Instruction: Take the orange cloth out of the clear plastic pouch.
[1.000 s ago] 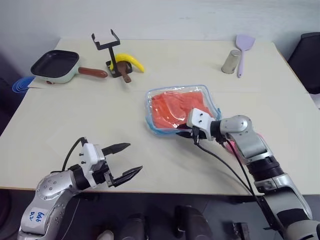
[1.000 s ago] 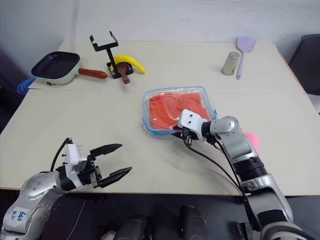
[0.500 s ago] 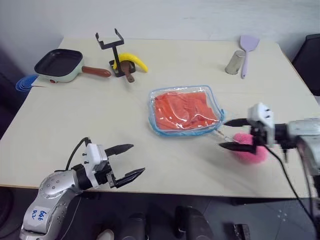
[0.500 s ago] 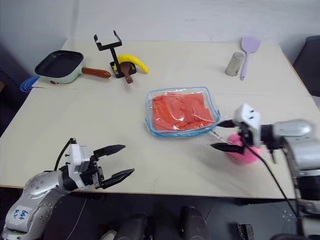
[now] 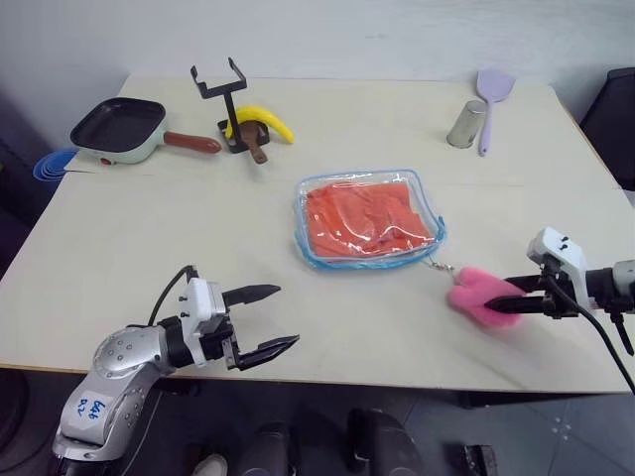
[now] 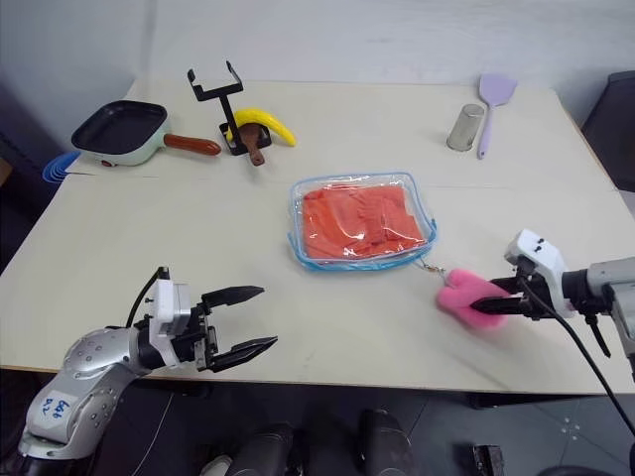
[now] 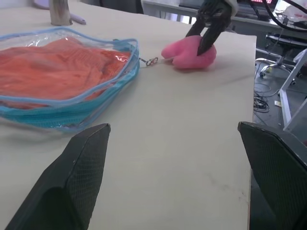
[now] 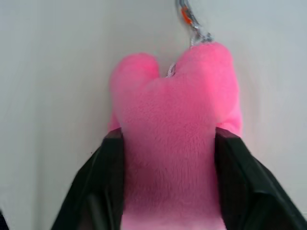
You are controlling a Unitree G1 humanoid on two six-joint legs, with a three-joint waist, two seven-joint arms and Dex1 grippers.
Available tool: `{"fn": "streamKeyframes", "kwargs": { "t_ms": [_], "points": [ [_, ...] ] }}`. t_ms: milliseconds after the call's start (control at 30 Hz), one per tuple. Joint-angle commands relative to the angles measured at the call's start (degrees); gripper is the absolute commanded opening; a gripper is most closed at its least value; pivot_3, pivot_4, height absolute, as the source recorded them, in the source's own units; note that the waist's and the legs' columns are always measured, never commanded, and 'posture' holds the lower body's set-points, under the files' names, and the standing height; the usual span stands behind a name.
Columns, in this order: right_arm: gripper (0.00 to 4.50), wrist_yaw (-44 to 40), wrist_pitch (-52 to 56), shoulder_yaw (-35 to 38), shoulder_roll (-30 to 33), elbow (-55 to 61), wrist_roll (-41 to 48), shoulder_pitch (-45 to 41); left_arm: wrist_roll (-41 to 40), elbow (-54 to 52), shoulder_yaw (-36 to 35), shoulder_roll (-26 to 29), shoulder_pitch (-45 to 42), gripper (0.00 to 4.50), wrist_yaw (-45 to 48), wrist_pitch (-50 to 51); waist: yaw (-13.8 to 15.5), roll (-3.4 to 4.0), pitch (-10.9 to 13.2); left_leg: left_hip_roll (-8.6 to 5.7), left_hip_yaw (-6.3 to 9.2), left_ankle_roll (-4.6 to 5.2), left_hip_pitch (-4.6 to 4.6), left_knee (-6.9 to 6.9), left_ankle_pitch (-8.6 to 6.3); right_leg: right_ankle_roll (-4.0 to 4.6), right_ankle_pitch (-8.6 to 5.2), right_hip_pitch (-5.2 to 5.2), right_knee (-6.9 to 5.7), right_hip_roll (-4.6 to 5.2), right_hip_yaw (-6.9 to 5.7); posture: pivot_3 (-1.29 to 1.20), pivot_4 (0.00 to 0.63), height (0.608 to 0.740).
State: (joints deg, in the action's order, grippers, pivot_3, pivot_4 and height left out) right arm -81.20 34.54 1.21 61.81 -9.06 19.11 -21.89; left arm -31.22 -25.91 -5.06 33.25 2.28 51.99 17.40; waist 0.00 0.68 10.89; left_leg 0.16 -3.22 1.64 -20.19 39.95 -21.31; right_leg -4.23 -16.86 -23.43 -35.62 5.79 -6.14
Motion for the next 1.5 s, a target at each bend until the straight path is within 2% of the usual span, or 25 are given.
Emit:
{"fn": "streamKeyframes", "kwargs": {
  "t_ms": [33,133,167,233,300,367,433,467,600,700,867,933,1033,1100,1233,1333,1433,1500],
  "points": [
    [1.09,-2.86,9.73,2.25,-1.34,8.85,10.13,-1.25,-0.08,0.05,-0.33,0.07,-0.35,4.5,-0.07,-1.01,-0.09,0.01,0.0,0.01,0.0,0.0,0.0,0.0,0.0,0.0,0.0,0.0,0.0,-0.01,0.0,0.0,0.15,0.74],
    [0.24,-0.57,14.79,2.13,-4.01,14.11,14.97,-1.95,0.12,0.07,-0.09,-0.27,-0.24,4.5,-0.34,-1.18,0.03,0.02,0.01,0.02,0.02,-0.01,0.0,0.01,0.01,0.0,0.0,0.0,-0.01,-0.01,0.0,0.0,0.15,0.74],
    [0.14,0.82,16.03,1.78,-5.63,15.85,16.36,-2.27,0.16,0.09,0.01,-0.48,-0.2,4.5,-0.48,-1.26,0.04,0.01,0.01,0.01,0.03,-0.01,0.0,0.01,0.0,0.0,0.0,0.0,0.0,-0.01,0.0,0.0,0.15,0.74],
    [0.12,5.8,16.46,0.69,-11.28,17.86,17.15,-2.45,-0.12,0.19,0.27,-1.03,-0.12,4.5,-0.84,-1.07,0.05,-0.06,0.0,0.01,0.06,-0.02,0.0,0.01,0.0,0.0,0.0,0.02,0.03,0.0,-0.02,0.0,0.15,0.74],
    [0.12,10.64,12.3,-1.05,-16.95,17.33,14.1,-1.48,-0.36,0.4,0.66,-1.37,-0.1,4.5,-0.86,-0.65,0.02,-0.13,-0.03,0.02,0.08,-0.06,0.0,0.0,-0.01,0.0,0.0,0.01,0.01,-0.02,-0.03,0.0,0.15,0.74],
    [0.12,15.58,5.05,-2.08,-22.87,13.89,9.95,-0.03,0.14,0.8,1.5,-1.64,-0.53,4.5,-0.8,-0.94,0.05,-0.11,-0.02,0.0,0.06,-0.07,-0.04,0.0,-0.01,0.0,0.0,-0.05,-0.02,-0.02,-0.01,0.0,0.15,0.74],
    [0.12,16.42,-1.01,-2.6,-26.17,11.54,7.99,1.72,0.48,1.58,1.94,-1.87,-1.52,4.5,-0.79,-1.33,0.43,-0.09,-0.01,-0.08,0.06,-0.04,-0.08,0.01,0.0,-0.01,0.01,-0.06,-0.03,0.01,-0.03,0.0,0.15,0.74],
    [0.47,15.61,-5.29,-3.11,-26.7,11.19,6.6,2.79,0.57,1.91,1.94,-1.95,-2.01,4.5,-0.88,-1.45,0.52,-0.09,-0.01,-0.11,0.07,-0.03,-0.09,0.01,0.01,-0.02,0.01,-0.07,-0.04,0.02,-0.03,0.0,0.15,0.74],
    [1.75,12.73,-11.6,-2.98,-25.58,13.4,5.83,5.66,0.42,2.15,1.75,-1.76,-2.62,4.5,-0.94,-1.27,0.46,-0.11,-0.03,-0.13,0.05,0.0,-0.05,0.02,0.02,-0.07,0.04,-0.01,-0.02,0.01,-0.02,0.0,0.15,0.74],
    [2.75,10.69,-10.42,-0.28,-22.73,16.74,8.76,7.08,0.24,1.93,2.1,-0.87,-2.59,4.5,-0.42,-0.16,0.26,-0.1,-0.02,-0.09,0.05,-0.01,-0.05,0.01,0.02,-0.07,0.04,-0.02,-0.03,-0.03,-0.02,0.0,0.15,0.74],
    [4.48,6.53,-5.25,6.4,-14.14,19.62,14.65,11.14,-0.8,1.38,3.94,0.48,-5.45,4.5,0.75,3.1,0.46,-0.11,-0.01,-0.07,0.08,0.0,-0.04,0.01,0.01,-0.07,0.04,0.01,0.0,-0.01,-0.02,0.0,0.15,0.74],
    [4.48,4.29,-5.3,8.41,-10.54,18.46,14.84,12.52,-1.66,1.76,4.97,0.21,-7.65,4.5,0.3,5.98,0.8,-0.11,-0.01,-0.08,0.08,0.02,-0.05,0.02,0.01,-0.07,0.04,0.02,0.02,0.02,-0.01,0.0,0.15,0.74],
    [4.48,3.14,-13.51,10.47,-8.12,9.94,10.64,10.56,-7.94,3.62,7.98,-2.04,-13.28,4.5,-1.86,18.66,1.17,-0.14,0.0,-0.1,0.08,0.02,-0.01,0.02,0.01,-0.07,0.04,0.08,0.04,0.02,-0.01,0.0,0.15,0.74],
    [4.48,3.03,-24.53,8.38,-8.56,2.33,4.75,6.4,-7.83,6.21,10.43,-4.39,-17.04,4.5,-5.24,24.65,1.08,-0.13,0.0,-0.11,0.06,0.04,0.0,0.03,0.02,-0.09,0.05,0.1,0.02,0.01,0.0,0.0,0.15,0.74],
    [4.48,5.11,-50.48,2.65,-12.33,-11.36,-7.15,-4.1,-3.02,10.81,16.53,-7.09,-22.63,4.5,-8.44,28.83,0.28,-0.15,0.02,-0.11,-0.12,0.0,0.04,0.01,0.08,-0.1,0.05,0.02,-0.04,-0.12,0.06,0.0,0.15,0.74],
    [4.48,5.83,-58.42,-1.29,-15.21,-19.31,-11.83,-10.81,-1.26,14.22,19.4,-10.5,-25.94,4.5,-10.26,30.37,-0.16,-0.16,0.03,-0.07,-0.16,-0.11,0.05,0.02,0.15,-0.1,0.05,0.0,-0.11,-0.2,0.08,0.0,0.15,0.74],
    [4.5,6.36,-64.34,-4.18,-17.47,-25.68,-14.88,-15.76,-0.23,17.25,20.24,-14.9,-28.07,3.93,-12.18,30.42,-0.09,-0.16,0.03,-0.05,-0.15,-0.12,0.01,0.04,0.17,-0.1,0.05,-0.02,-0.29,-0.2,0.06,0.0,0.15,0.74],
    [4.5,6.47,-68.17,-5.78,-18.49,-29.05,-16.38,-18.06,-0.22,18.26,20.14,-17.2,-28.48,3.3,-12.92,30.87,0.02,-0.16,0.03,-0.07,-0.12,-0.1,-0.02,0.05,0.18,-0.1,0.05,-0.02,-0.29,-0.17,0.04,0.0,0.15,0.74]
  ]
}}
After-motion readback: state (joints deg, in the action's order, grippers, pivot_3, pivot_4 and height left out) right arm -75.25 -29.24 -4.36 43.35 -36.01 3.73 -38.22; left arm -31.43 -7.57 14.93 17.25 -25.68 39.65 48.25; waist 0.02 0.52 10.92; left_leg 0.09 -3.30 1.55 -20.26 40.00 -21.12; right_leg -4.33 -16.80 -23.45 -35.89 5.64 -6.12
